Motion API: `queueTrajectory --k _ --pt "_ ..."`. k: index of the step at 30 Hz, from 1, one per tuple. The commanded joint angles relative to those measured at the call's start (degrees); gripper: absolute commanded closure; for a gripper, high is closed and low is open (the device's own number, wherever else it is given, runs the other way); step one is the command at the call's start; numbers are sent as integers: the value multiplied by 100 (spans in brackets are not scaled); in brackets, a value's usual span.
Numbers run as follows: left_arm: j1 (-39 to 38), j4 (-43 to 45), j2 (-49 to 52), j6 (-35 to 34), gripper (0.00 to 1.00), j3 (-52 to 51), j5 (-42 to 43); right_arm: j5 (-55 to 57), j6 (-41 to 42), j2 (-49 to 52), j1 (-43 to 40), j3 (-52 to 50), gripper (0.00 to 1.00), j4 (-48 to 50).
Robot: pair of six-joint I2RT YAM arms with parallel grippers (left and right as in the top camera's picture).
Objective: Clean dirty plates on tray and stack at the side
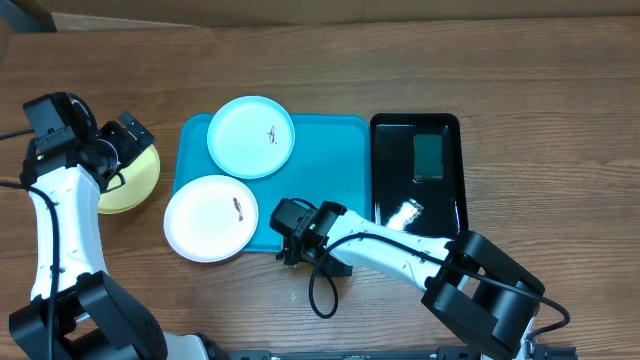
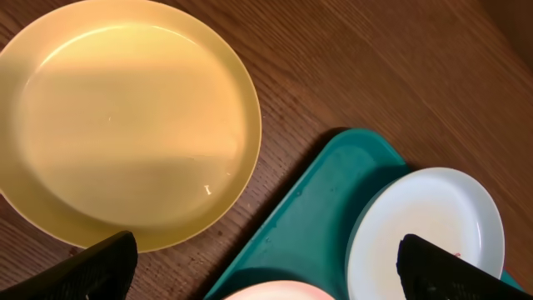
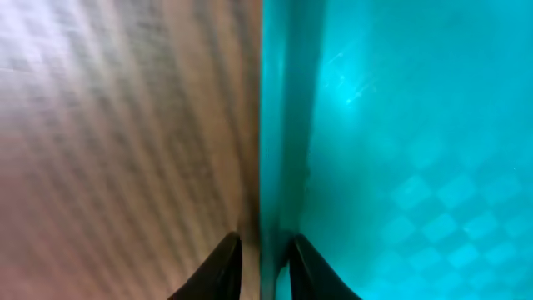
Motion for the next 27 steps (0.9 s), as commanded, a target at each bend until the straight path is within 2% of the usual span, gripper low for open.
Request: queueTrajectory --k 1,6,10,14,15,18,19,20,23,27 --pt "-37 4 28 -79 0 17 61 -752 63 -162 -2 345 77 -72" --pt "-37 4 28 -79 0 17 61 -780 503 -501 -61 785 73 -87" --pt "-37 4 28 -79 0 17 61 -778 883 -592 -302 1110 62 -168" --pt "-37 4 28 -79 0 17 61 -940 1565 -592 -761 1346 62 -122" --pt "-37 4 28 -79 0 17 61 -1132 1709 -592 -922 1377 62 -111" --pt "-37 4 28 -79 0 17 61 -2037 2177 -592 -1375 1381 51 11" --pt "-37 4 28 -79 0 17 61 -2957 2632 -592 -1700 1381 50 153" --pt "-37 4 28 -79 0 17 61 -3324 2983 -590 -1849 1381 50 225" --pt "-37 4 28 -79 0 17 61 -3539 3755 -590 -2144 1379 45 164" --pt "-37 4 28 -79 0 17 61 -3536 3248 -590 -2111 1357 32 -313"
